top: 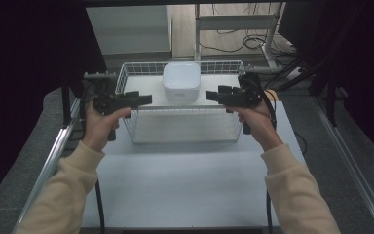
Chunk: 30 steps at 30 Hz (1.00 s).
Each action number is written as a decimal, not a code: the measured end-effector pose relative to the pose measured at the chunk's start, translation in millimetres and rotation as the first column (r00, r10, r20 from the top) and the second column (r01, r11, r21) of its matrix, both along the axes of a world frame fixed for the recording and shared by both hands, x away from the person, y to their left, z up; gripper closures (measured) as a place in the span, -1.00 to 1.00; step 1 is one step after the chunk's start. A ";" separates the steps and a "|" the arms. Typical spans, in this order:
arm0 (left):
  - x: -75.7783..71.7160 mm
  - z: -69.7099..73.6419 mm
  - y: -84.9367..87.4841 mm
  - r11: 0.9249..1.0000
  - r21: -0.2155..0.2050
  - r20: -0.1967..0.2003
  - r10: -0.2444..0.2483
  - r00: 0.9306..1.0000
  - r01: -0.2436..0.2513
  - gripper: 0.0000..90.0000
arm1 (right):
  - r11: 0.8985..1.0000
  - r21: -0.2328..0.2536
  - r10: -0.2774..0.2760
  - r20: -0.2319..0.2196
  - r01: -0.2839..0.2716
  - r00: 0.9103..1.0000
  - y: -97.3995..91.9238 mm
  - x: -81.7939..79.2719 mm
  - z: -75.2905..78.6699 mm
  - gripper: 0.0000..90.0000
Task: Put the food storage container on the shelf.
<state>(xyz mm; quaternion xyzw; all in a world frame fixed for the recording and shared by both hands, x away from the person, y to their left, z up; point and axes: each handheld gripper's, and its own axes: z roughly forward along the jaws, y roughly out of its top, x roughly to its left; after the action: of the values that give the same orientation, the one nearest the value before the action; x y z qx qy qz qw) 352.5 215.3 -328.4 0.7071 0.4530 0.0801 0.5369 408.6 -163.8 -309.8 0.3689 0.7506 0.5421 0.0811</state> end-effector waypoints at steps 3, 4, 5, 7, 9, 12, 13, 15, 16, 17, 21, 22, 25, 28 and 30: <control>-23.9 -17.0 1.3 1.000 0.020 0.017 -0.009 1.000 0.008 -0.34 | 0.999 -0.031 0.012 0.033 -0.011 0.999 -8.5 -21.3 -13.7 -0.26; -35.9 -28.5 0.7 0.999 0.036 0.018 -0.016 1.000 0.016 -0.35 | 0.999 -0.043 0.023 0.040 -0.021 0.999 -13.5 -34.5 -24.8 -0.27; -35.9 -28.5 0.7 0.999 0.036 0.018 -0.016 1.000 0.016 -0.35 | 0.999 -0.043 0.023 0.040 -0.021 0.999 -13.5 -34.5 -24.8 -0.27; -46.0 -39.4 0.2 0.999 0.037 0.017 -0.019 1.000 0.018 -0.36 | 0.998 -0.049 0.028 0.049 -0.025 0.998 -18.7 -46.0 -36.7 -0.27; -54.8 -50.3 -0.1 0.999 0.050 0.017 -0.021 1.000 0.020 -0.36 | 0.999 -0.045 0.027 0.053 -0.024 0.998 -24.0 -57.3 -49.0 -0.27; -65.9 -67.5 -0.9 0.997 0.074 0.010 -0.018 1.000 0.017 -0.36 | 0.998 -0.056 0.028 0.050 -0.025 0.998 -32.9 -72.9 -69.3 -0.28; -69.9 -74.9 -1.1 0.997 0.080 0.001 -0.020 1.000 0.020 -0.36 | 0.998 -0.059 0.027 0.044 -0.025 0.999 -35.8 -77.6 -76.3 -0.28; -74.9 -85.1 -0.9 0.996 0.082 -0.011 -0.018 1.000 0.019 -0.36 | 0.997 -0.072 0.019 0.037 -0.016 0.999 -43.3 -87.0 -90.9 -0.28; -77.2 -91.0 -1.1 0.996 0.082 -0.023 -0.017 1.000 0.019 -0.36 | 0.997 -0.073 0.016 0.032 -0.014 0.999 -45.6 -89.9 -95.6 -0.28; -79.2 -98.4 -1.4 0.996 0.085 -0.035 -0.019 0.999 0.022 -0.36 | 0.997 -0.080 0.010 0.029 -0.008 1.000 -48.9 -93.2 -101.7 -0.29; -82.4 -117.6 -1.9 0.995 0.099 -0.071 -0.020 0.997 0.027 -0.36 | 0.994 -0.112 -0.003 -0.003 0.003 1.000 -58.9 -103.0 -123.7 -0.30; -82.9 -123.0 -1.8 0.994 0.106 -0.081 -0.016 0.997 0.024 -0.36 | 0.993 -0.118 -0.006 -0.005 0.005 1.000 -60.4 -104.0 -126.9 -0.30; -85.1 -134.0 -1.3 0.993 0.119 -0.097 -0.006 0.995 0.017 -0.36 | 0.991 -0.133 -0.016 -0.014 0.014 1.000 -66.1 -108.3 -139.0 -0.30; -87.1 -145.4 0.2 0.990 0.139 -0.115 -0.002 0.993 0.018 -0.37 | 0.989 -0.145 -0.022 -0.035 0.017 0.999 -70.3 -111.3 -151.7 -0.31; -88.8 -152.1 1.0 0.988 0.154 -0.119 0.009 0.993 0.010 -0.38 | 0.987 -0.157 -0.025 -0.043 0.018 0.999 -71.0 -112.6 -159.0 -0.32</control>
<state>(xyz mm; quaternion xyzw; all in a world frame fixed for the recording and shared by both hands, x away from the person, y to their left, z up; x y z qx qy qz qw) 263.7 216.3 -480.6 0.7503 0.4766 0.0723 0.4524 296.0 -234.8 -468.8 0.3815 0.7884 0.4723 0.0990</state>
